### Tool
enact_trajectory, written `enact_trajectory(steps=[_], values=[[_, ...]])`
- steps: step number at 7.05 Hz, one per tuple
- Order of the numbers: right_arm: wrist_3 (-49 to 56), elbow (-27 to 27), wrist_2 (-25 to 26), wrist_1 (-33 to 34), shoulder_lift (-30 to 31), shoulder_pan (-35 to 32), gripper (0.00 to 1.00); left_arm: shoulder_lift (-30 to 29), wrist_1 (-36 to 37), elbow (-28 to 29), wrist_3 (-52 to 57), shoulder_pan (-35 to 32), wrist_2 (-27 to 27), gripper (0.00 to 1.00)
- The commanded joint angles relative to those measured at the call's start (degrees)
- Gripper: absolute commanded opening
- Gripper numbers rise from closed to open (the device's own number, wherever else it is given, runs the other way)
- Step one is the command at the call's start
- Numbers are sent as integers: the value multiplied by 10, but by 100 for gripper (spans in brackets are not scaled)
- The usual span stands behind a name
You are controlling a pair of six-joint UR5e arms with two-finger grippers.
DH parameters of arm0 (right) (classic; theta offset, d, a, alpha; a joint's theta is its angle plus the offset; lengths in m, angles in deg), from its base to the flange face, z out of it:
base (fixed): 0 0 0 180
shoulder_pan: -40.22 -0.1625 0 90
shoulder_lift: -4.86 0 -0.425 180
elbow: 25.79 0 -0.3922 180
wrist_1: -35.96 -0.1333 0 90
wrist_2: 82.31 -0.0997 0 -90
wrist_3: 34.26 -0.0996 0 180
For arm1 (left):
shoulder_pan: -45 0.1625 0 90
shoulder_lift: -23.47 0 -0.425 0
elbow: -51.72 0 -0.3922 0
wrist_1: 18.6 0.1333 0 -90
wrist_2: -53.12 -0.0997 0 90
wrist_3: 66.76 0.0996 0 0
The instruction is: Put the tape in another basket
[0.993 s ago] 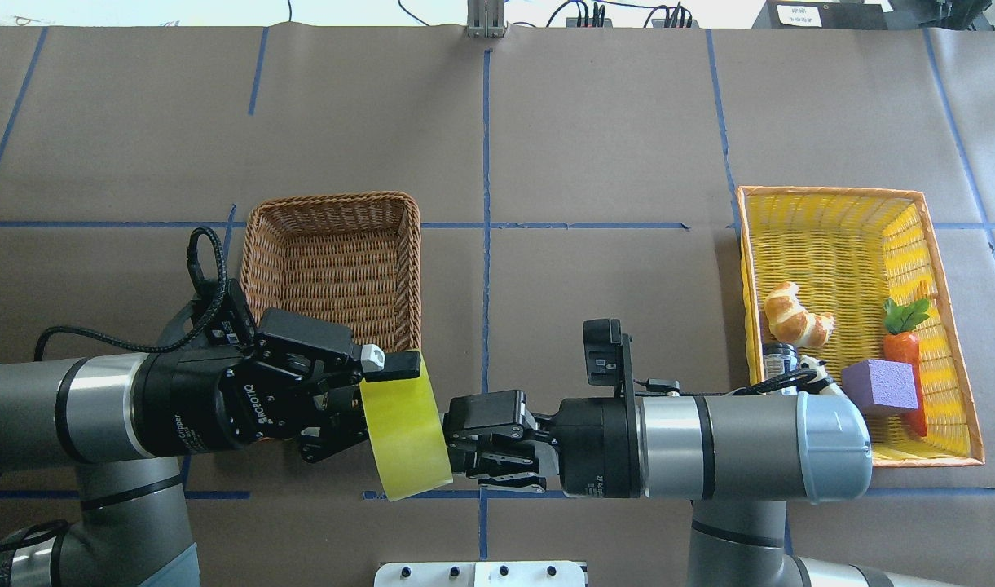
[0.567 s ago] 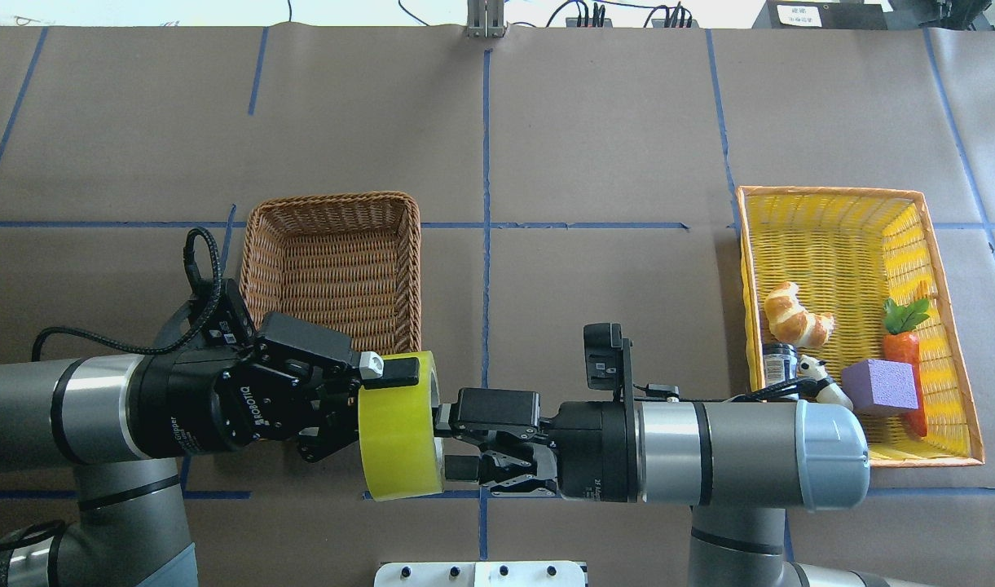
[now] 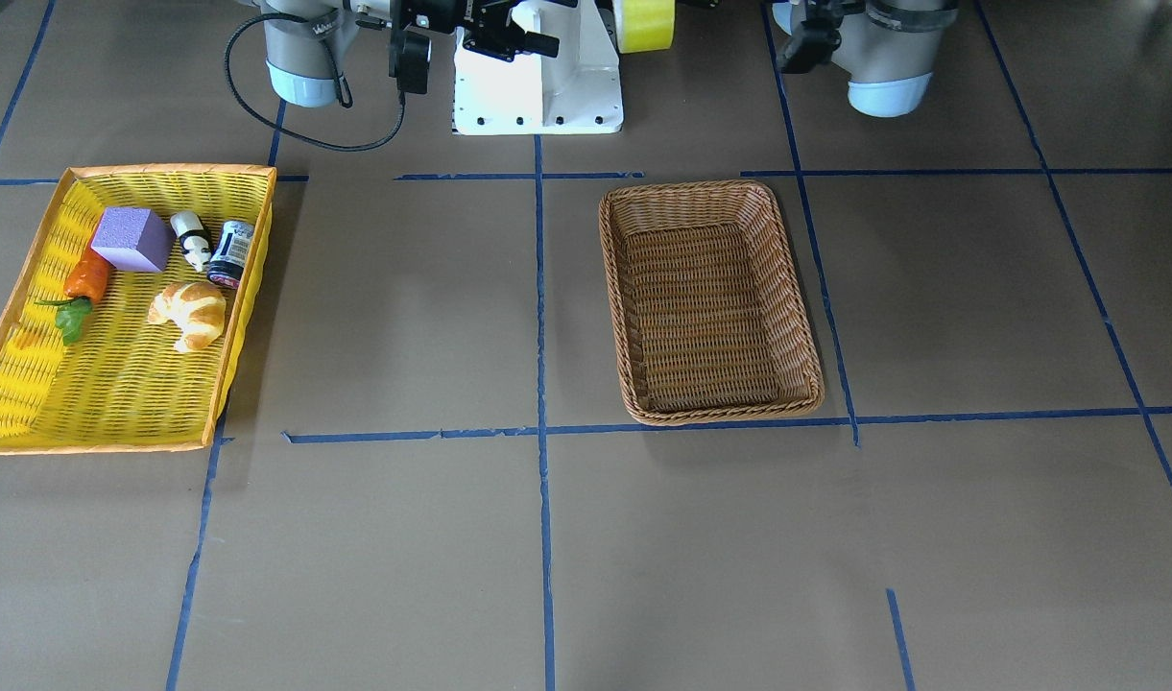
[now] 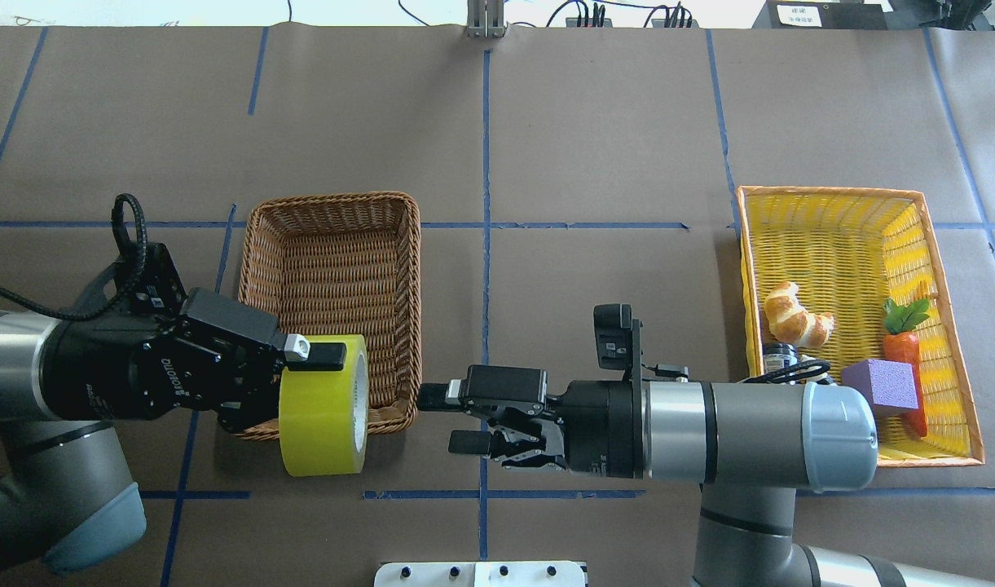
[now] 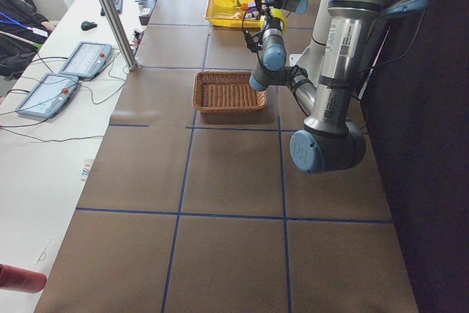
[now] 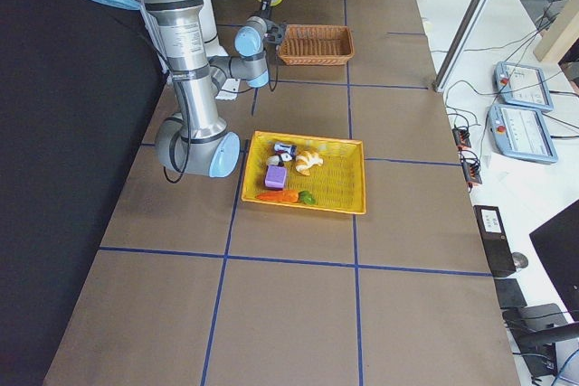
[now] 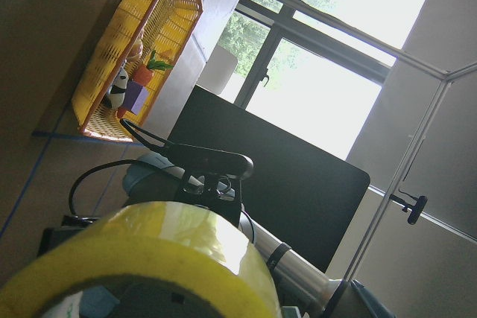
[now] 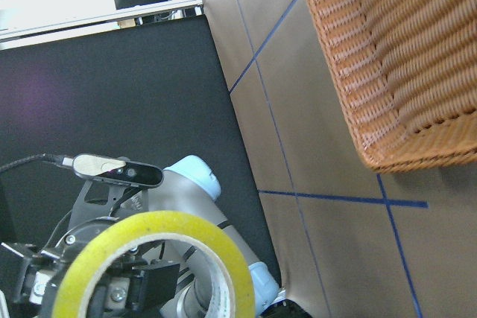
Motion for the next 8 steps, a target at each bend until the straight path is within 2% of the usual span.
enact_trajectory(steps=[1,2,3,5,8], values=[[96,6,-60,113,1,-64,100,3,61,27,3,-65,82,0],[155,6,-66,166,7,-90,100,-4,135,28,56,-85,135,0],[196,7,-66,229,10,-110,100,-5,192,28,116,-86,145,0],[278,6,-65,367,35,-170,100,-34,366,27,228,-86,145,0],[517,3,-66,579,36,-241,100,-51,568,30,400,-86,137,0]])
